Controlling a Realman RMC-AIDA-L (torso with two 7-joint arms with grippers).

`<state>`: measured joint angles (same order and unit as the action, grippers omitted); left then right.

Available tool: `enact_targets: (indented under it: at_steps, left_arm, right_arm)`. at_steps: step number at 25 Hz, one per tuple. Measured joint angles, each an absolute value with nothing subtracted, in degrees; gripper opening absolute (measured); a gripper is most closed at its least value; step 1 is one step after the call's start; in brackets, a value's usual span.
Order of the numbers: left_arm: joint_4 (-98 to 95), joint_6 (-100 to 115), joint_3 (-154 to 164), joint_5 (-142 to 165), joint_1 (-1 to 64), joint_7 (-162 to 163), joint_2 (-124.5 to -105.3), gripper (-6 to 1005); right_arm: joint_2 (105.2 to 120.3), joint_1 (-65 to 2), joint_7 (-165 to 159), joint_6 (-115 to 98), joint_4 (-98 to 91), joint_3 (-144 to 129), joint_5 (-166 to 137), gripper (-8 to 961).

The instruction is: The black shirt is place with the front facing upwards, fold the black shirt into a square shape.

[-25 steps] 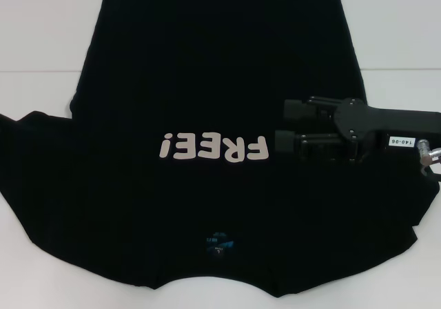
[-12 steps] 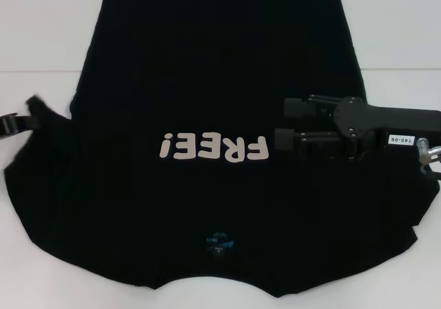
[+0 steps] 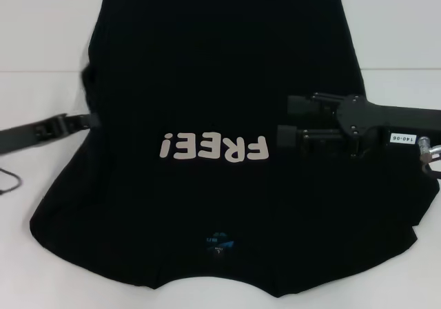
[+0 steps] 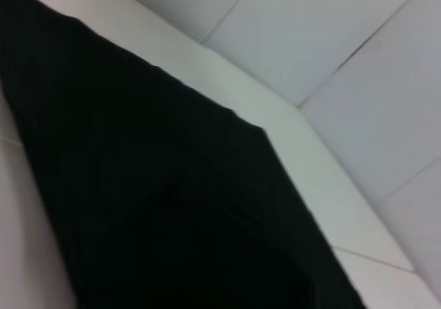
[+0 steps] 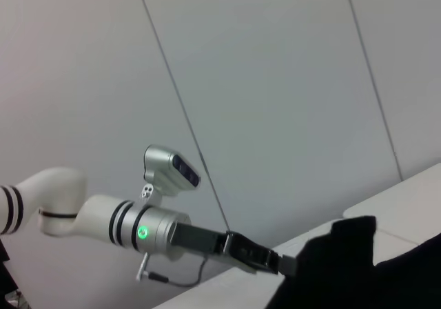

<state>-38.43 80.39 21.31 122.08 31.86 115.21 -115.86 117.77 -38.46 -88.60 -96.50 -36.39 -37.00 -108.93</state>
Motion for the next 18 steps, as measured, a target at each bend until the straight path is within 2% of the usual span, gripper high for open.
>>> enact_targets:
  at_steps: [7,11,13,18]
  left_arm:
    - [-35.0,78.5,21.8,121.4,33.7,109.4,-118.93,45]
    - [-34.9,78.0,24.2,121.4,34.4,106.4,-120.08,170]
    - [-35.1,79.2,25.6,121.4,34.4,104.4,-120.05,233]
    - [-35.2,83.2,26.1,119.3,34.3,99.1,-119.55,467]
  right_arm:
    - [117.65,-38.4,-88.8,-95.8,-36.4,-36.9,-107.3,878]
    - [117.28,-38.3,-89.7,-95.7,-36.3,-35.3,-106.3,875]
    - [117.08,-38.3,-90.8,-95.9,-36.3,-34.0,-105.9,874]
    - [116.21,-38.0,-95.9,-95.3,-36.4,-32.4,-105.6,870]
